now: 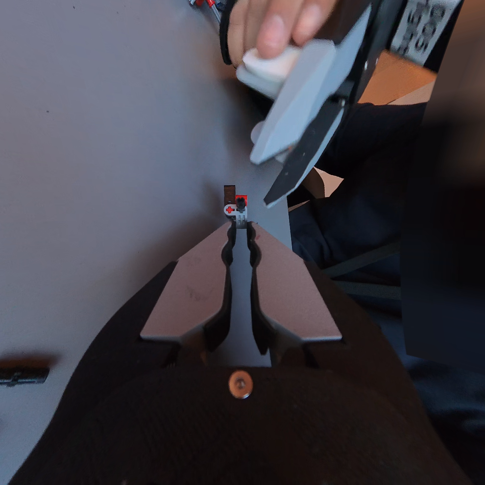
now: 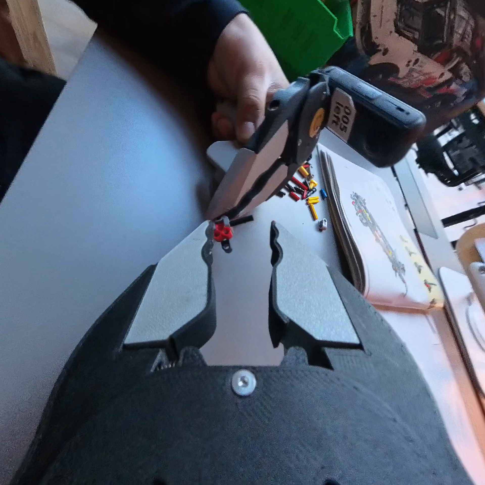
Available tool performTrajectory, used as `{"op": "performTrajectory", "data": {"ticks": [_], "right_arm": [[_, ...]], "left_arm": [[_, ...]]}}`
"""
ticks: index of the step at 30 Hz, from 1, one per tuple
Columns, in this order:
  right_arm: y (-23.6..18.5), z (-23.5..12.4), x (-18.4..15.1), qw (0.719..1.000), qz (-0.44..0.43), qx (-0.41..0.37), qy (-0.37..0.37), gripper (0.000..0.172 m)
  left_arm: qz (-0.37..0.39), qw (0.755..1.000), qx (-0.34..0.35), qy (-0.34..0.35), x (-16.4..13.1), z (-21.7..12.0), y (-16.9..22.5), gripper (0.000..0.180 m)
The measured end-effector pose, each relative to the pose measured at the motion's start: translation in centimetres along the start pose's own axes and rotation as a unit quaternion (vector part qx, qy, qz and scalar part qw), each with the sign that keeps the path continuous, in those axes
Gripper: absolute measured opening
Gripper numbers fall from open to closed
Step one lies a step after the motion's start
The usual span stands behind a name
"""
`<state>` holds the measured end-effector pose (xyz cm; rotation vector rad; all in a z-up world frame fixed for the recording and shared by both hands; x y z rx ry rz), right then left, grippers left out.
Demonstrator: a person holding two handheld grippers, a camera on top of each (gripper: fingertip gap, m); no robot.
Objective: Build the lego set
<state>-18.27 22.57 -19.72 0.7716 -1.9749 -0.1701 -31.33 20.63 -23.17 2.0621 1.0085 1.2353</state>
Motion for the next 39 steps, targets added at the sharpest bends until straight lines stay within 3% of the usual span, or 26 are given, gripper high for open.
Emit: {"op": "performTrajectory", "data": {"ticks": [4, 22, 27, 34, 39], "right_arm": [[0.3, 0.2, -0.5, 0.999, 0.041, 0.023, 0.003, 0.038], [0.2, 0.7, -0.7, 0.999, 0.033, 0.018, -0.019, 0.033], [0.2, 0.2, -0.3, 0.999, 0.032, 0.023, 0.004, 0.036], [-0.8, 1.1, 0.3, 0.999, -0.033, -0.006, -0.017, 0.057], [-1.1, 1.4, 0.3, 0.995, -0.082, -0.032, -0.043, 0.052]], "left_arm": [[0.006, 1.000, 0.004, -0.005, -0.1, 0.1, 0.1, 0.006], [0.011, 1.000, 0.008, -0.010, -0.1, 0.2, 0.2, 0.006], [0.008, 1.000, 0.008, -0.007, -0.1, 0.2, 0.1, 0.006], [0.006, 1.000, 0.007, -0.008, -0.1, 0.2, 0.1, 0.006], [0.004, 1.000, 0.005, -0.008, -0.1, 0.2, 0.1, 0.006]]}}
Point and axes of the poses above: each gripper's, where its closed fingertips meet, z out along the fingers, x out of its top, y = z × x across the jaws, the point moved 8 cm from there along -z, back along the fingers, and after that the axes turned 5 degrees about x, right-handed, at the moved point
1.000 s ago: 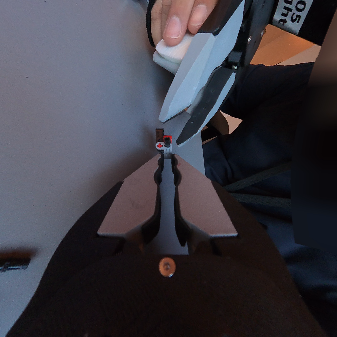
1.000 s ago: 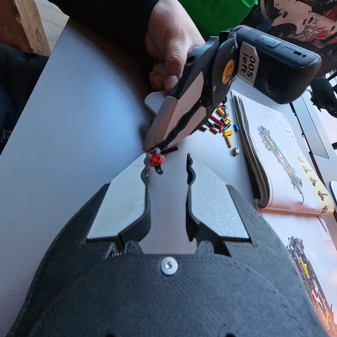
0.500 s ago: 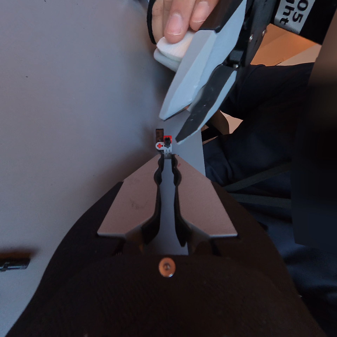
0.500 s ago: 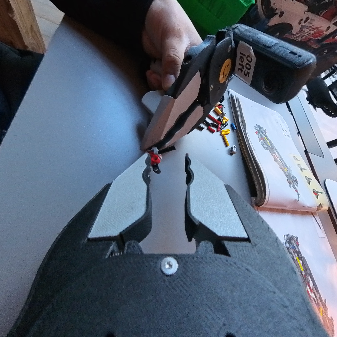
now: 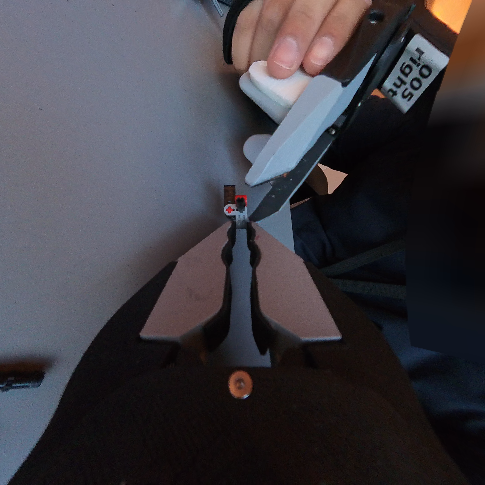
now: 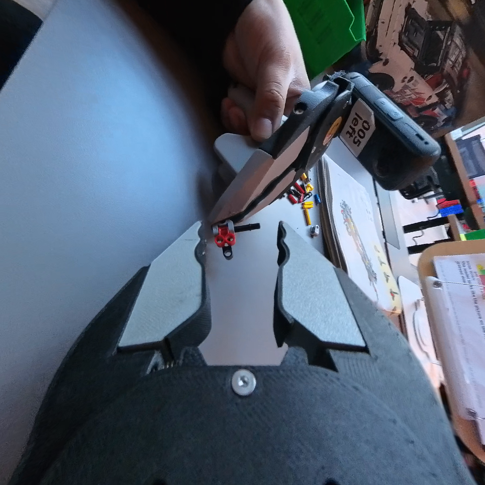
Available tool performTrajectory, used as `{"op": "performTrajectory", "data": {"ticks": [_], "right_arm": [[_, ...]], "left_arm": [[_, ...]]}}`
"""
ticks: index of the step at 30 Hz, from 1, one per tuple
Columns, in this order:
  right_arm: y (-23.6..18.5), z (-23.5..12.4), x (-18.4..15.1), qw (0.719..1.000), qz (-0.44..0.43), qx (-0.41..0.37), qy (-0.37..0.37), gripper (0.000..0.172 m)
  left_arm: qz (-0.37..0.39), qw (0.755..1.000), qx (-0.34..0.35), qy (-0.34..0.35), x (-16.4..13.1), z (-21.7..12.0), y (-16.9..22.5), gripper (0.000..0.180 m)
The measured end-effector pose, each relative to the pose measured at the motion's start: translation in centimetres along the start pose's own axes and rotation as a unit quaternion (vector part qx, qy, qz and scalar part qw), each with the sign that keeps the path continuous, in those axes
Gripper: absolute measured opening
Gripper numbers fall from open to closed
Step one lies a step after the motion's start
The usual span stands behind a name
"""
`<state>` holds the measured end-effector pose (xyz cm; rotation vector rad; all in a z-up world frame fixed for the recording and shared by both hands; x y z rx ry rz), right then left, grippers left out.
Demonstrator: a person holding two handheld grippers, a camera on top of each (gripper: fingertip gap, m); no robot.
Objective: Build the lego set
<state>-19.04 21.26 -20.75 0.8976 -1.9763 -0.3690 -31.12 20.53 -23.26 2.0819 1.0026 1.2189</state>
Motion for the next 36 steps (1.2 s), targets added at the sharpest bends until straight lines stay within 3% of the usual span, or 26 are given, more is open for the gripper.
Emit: {"op": "performTrajectory", "data": {"ticks": [9, 25, 26, 36], "right_arm": [[-0.7, 0.7, -0.1, 0.997, -0.056, -0.013, -0.041, 0.036], [-1.1, 0.8, 0.0, 0.996, -0.048, -0.009, -0.076, 0.032], [-1.4, 0.8, 0.0, 0.995, -0.048, 0.005, -0.084, 0.021], [-0.5, 0.8, -0.1, 0.996, -0.012, -0.015, -0.087, 0.021]], "left_arm": [[0.000, 1.000, 0.001, -0.002, 0.0, 0.2, 0.0, 0.006], [0.009, 1.000, 0.024, -0.007, -0.1, 0.6, 0.0, 0.005], [0.007, 1.000, 0.026, -0.002, -0.1, 0.6, 0.0, 0.005], [-0.011, 1.000, 0.014, 0.025, 0.3, -0.2, -0.4, 0.006]]}}
Point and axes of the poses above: each gripper's, where its closed fingertips meet, z out along the fingers, x out of its top, y = z × x across the jaws, the point moved 8 cm from there along -z, back along the fingers, and after that the axes turned 5 degrees about x, right-handed, at the moved point
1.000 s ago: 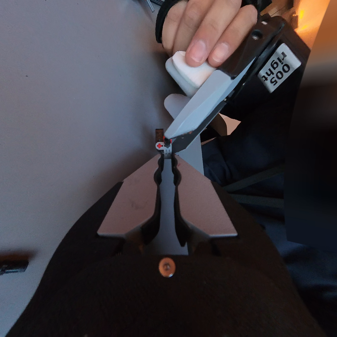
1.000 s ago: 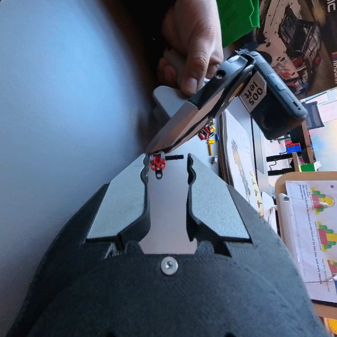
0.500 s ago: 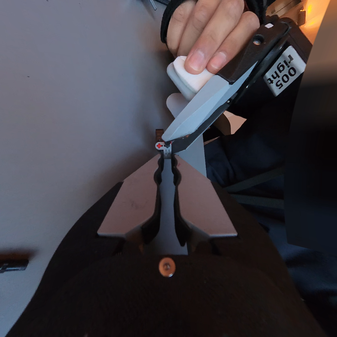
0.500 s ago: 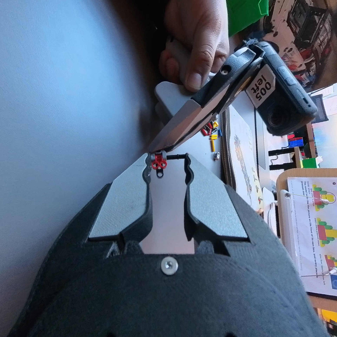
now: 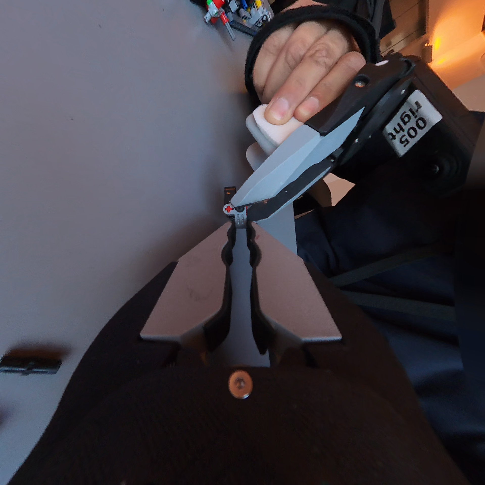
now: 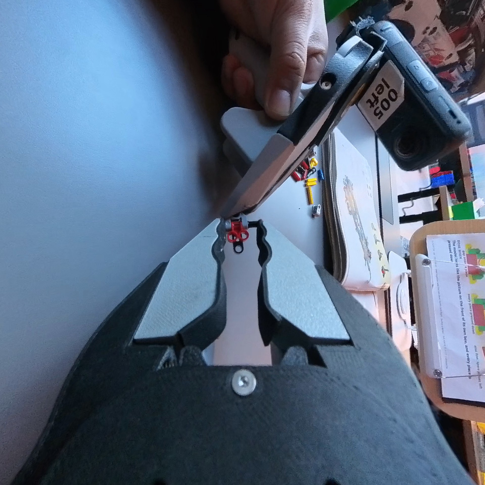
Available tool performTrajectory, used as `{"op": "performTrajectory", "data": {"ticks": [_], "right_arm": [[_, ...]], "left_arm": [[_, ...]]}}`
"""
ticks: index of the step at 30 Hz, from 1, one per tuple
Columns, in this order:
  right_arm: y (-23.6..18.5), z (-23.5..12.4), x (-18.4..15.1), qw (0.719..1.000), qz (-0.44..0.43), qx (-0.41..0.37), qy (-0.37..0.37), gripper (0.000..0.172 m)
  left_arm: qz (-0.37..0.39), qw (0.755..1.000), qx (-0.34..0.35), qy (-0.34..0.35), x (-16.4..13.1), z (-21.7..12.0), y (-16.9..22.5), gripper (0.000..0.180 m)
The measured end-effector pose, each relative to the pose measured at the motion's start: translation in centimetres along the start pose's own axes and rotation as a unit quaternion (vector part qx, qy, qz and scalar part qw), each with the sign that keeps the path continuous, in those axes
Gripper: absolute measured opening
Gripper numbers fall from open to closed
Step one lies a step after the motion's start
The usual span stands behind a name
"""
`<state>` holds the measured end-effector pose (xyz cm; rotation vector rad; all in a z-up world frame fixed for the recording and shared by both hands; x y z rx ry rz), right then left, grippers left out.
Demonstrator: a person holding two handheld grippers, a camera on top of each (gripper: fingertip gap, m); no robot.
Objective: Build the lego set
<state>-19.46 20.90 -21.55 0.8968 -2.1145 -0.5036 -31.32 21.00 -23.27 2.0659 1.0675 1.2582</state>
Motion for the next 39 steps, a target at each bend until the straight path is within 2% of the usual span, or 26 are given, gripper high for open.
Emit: {"op": "performTrajectory", "data": {"ticks": [5, 11, 13, 16, 21, 24, 27, 30, 32, 34, 39], "right_arm": [[0.1, 0.1, 0.0, 1.000, 0.019, 0.007, -0.009, 0.021], [1.5, -0.3, -0.5, 0.996, 0.047, -0.026, 0.072, 0.023], [1.9, -0.8, -0.6, 0.992, 0.076, -0.017, 0.103, 0.032], [3.1, -1.8, -0.6, 0.978, 0.141, -0.006, 0.152, 0.033], [4.9, -2.4, -2.3, 0.955, 0.243, -0.002, 0.169, 0.034], [5.4, -2.4, -2.8, 0.943, 0.279, 0.004, 0.180, 0.034], [5.7, -2.5, -3.0, 0.935, 0.299, 0.012, 0.192, 0.038], [5.8, -2.5, -3.2, 0.931, 0.308, 0.013, 0.195, 0.040], [5.8, -2.3, -3.3, 0.929, 0.313, 0.016, 0.194, 0.041], [5.8, -2.1, -3.5, 0.929, 0.319, 0.021, 0.186, 0.043], [5.2, -1.2, -3.7, 0.944, 0.295, 0.026, 0.142, 0.043]], "left_arm": [[0.002, 1.000, 0.006, 0.001, 0.0, -0.1, 0.0, 0.006], [-0.004, 0.998, -0.018, 0.055, 0.8, -1.3, -0.1, 0.006], [0.024, 0.996, 0.064, 0.049, 0.8, -1.6, -0.8, 0.006], [0.102, 0.977, 0.185, 0.033, 1.0, -2.2, -1.3, 0.006], [0.212, 0.946, 0.237, 0.070, 1.7, -2.5, 0.0, 0.006], [0.279, 0.909, 0.294, 0.093, 2.0, -3.0, 0.4, 0.006], [0.353, 0.852, 0.372, 0.102, 2.2, -3.7, 0.6, 0.006], [0.436, 0.791, 0.414, 0.112, 2.1, -3.8, 1.4, 0.006], [0.462, 0.773, 0.424, 0.095, 1.8, -3.3, 1.5, 0.006], [0.454, 0.785, 0.417, 0.063, 1.4, -2.7, 1.3, 0.006], [0.388, 0.841, 0.377, 0.011, 0.7, -1.6, 0.4, 0.006]]}}
Point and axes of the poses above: each gripper's, where its closed fingertips meet, z out along the fingers, x out of its top, y = z × x across the jaws, the point moved 8 cm from there along -z, back along the fingers, and after that the axes turned 5 degrees about x, right-handed, at the moved point
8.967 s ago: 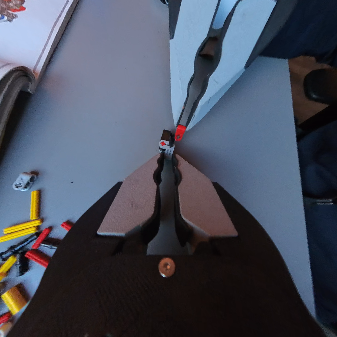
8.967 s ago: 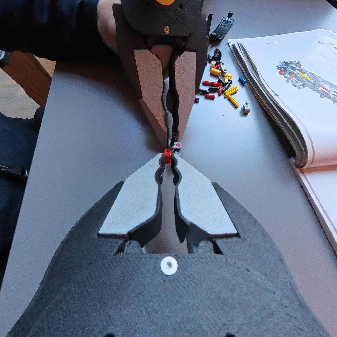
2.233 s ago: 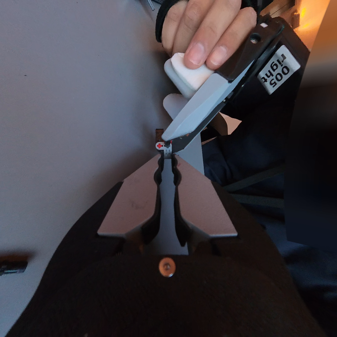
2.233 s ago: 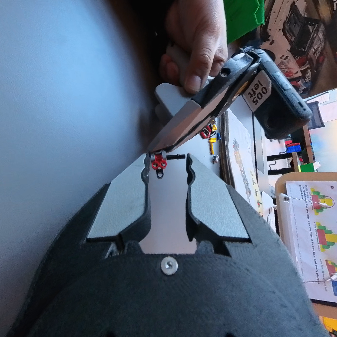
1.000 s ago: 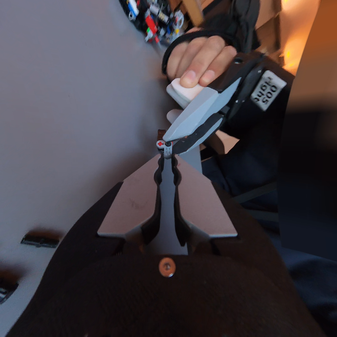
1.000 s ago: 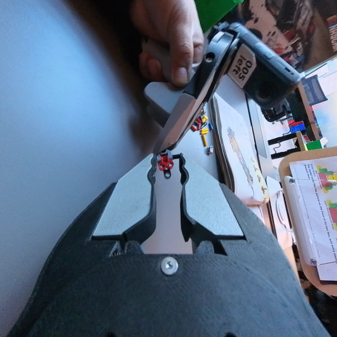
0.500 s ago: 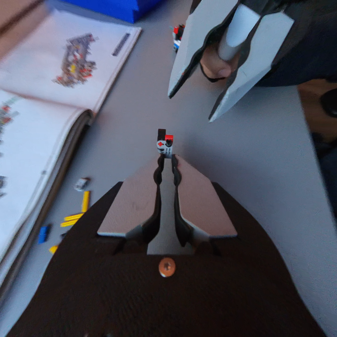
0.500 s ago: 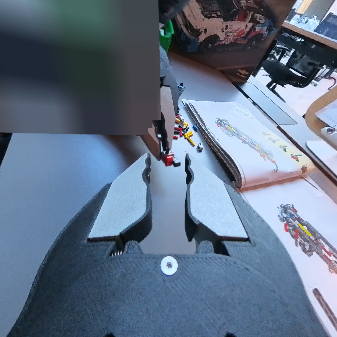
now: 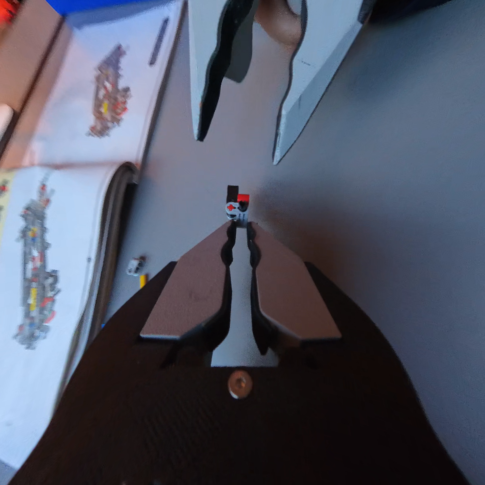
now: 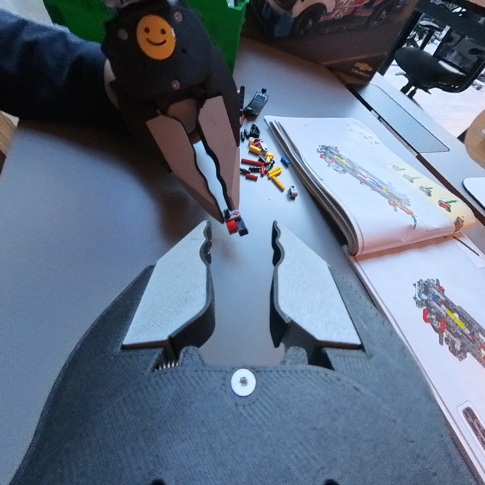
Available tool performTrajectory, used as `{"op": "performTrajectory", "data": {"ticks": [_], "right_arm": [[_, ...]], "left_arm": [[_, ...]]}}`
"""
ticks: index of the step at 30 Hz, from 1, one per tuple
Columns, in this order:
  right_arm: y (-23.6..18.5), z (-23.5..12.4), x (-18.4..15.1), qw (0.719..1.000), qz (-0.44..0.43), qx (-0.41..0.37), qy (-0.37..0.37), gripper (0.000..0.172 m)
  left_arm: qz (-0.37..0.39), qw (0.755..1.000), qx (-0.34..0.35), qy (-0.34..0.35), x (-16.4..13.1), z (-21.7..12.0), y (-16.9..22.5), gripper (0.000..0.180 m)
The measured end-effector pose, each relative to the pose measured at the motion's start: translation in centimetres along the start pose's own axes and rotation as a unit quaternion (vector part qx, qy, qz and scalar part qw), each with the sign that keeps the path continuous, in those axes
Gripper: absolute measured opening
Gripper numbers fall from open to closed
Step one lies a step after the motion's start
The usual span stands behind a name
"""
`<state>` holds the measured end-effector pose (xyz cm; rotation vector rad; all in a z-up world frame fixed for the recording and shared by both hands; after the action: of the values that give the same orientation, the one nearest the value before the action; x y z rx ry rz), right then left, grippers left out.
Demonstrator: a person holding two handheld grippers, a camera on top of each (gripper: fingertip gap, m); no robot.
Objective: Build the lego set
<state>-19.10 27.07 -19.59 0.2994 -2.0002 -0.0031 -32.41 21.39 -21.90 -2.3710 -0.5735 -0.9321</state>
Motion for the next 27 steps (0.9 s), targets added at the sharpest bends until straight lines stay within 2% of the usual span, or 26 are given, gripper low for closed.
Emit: {"op": "performTrajectory", "data": {"ticks": [2, 6, 14, 19, 27], "right_arm": [[-0.3, 0.3, -0.2, 1.000, -0.014, -0.001, -0.018, 0.041], [-0.6, 1.0, -0.9, 0.998, -0.033, 0.000, -0.054, 0.038], [-1.3, 2.3, -2.4, 0.990, -0.009, 0.050, -0.129, 0.041], [-2.0, 2.4, -2.4, 0.988, -0.014, 0.075, -0.132, 0.030], [-2.6, 2.4, -2.3, 0.986, -0.014, 0.099, -0.132, 0.027]], "left_arm": [[-0.024, 0.999, -0.031, -0.027, -0.5, 0.5, 0.2, 0.006], [-0.066, 0.995, -0.076, -0.023, -0.7, 0.4, 0.1, 0.006], [-0.070, 0.992, -0.106, -0.020, -0.6, 0.3, 0.6, 0.006], [-0.056, 0.992, -0.113, -0.017, -0.3, 0.4, 1.1, 0.006], [-0.075, 0.989, -0.130, -0.019, -0.3, 0.5, 1.0, 0.007]]}}
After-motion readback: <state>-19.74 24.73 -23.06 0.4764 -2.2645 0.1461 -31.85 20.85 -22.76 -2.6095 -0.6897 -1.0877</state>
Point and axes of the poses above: each gripper's, where its closed fingertips meet, z out along the fingers, x out of its top, y = z × x across the jaws, the point moved 8 cm from there along -z, back along the fingers, and after that the axes turned 5 degrees about x, right-handed, at the moved point
